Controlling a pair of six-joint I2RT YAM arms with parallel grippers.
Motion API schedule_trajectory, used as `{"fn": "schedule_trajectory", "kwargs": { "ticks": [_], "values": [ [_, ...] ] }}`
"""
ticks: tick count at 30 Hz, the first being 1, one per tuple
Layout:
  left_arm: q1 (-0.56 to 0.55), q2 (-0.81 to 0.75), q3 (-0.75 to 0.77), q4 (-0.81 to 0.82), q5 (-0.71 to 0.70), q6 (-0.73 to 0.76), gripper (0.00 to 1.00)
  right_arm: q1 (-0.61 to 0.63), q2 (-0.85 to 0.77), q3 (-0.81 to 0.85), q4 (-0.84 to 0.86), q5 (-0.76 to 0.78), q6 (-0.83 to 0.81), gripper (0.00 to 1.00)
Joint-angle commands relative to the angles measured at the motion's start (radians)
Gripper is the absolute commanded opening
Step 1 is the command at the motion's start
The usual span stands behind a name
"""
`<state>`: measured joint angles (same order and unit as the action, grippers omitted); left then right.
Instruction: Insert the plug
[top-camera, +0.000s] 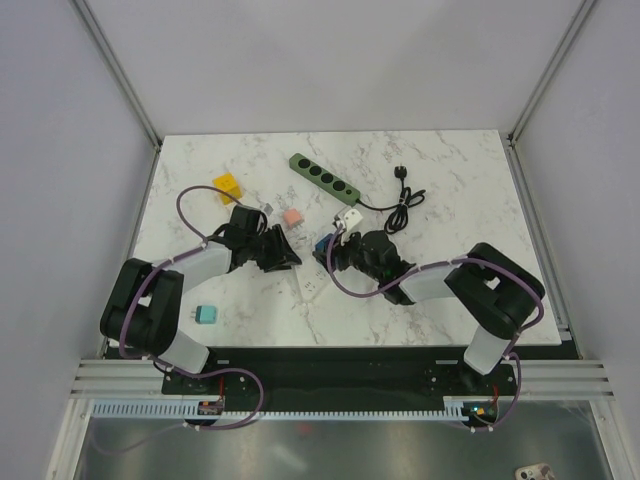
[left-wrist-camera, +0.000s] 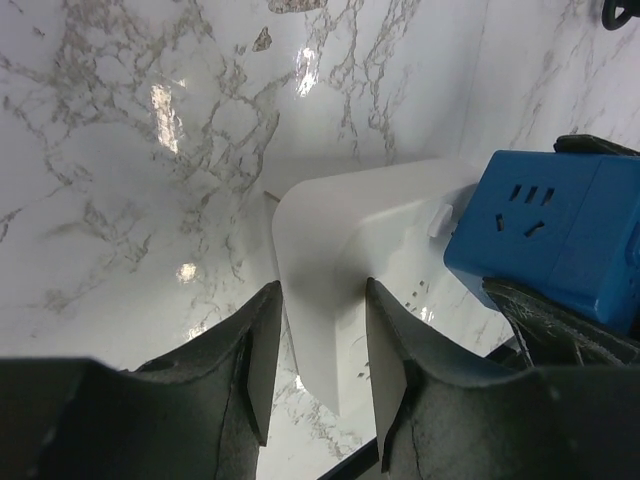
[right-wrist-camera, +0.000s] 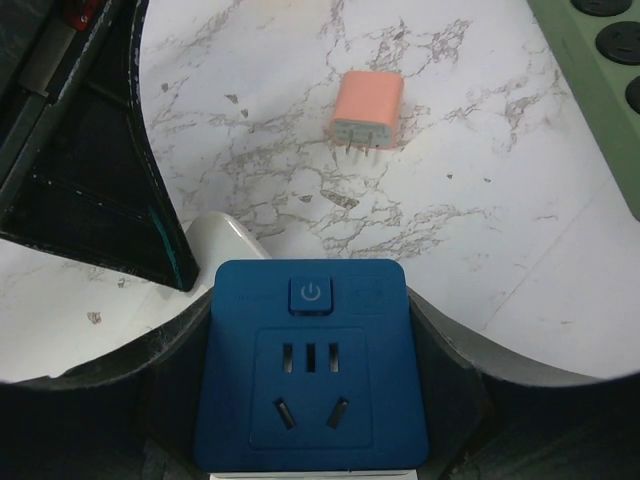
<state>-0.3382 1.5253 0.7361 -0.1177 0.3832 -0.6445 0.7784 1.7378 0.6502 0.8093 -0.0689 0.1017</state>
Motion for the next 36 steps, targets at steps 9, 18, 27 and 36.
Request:
{"fn": "schedule_trajectory", "kwargs": {
  "ticks": [9,18,27,36],
  "values": [
    [-0.005,0.039,-0.009,-0.051,-0.098,0.000,0.42,0.116,0.071,-0.346,0.157,0.236,0.095,0.00],
    [-0.012,0.019,-0.023,-0.059,-0.096,-0.001,0.36,0.225,0.236,-0.428,0.459,0.448,0.102,0.00],
    [-0.019,-0.020,-0.033,-0.068,-0.090,0.000,0.35,0.246,0.198,-0.269,0.075,0.459,0.121,0.00],
    [-0.019,-0.001,-0.041,-0.068,-0.098,-0.004,0.29,0.320,0.313,-0.256,0.120,0.593,0.128,0.00]
  ]
}}
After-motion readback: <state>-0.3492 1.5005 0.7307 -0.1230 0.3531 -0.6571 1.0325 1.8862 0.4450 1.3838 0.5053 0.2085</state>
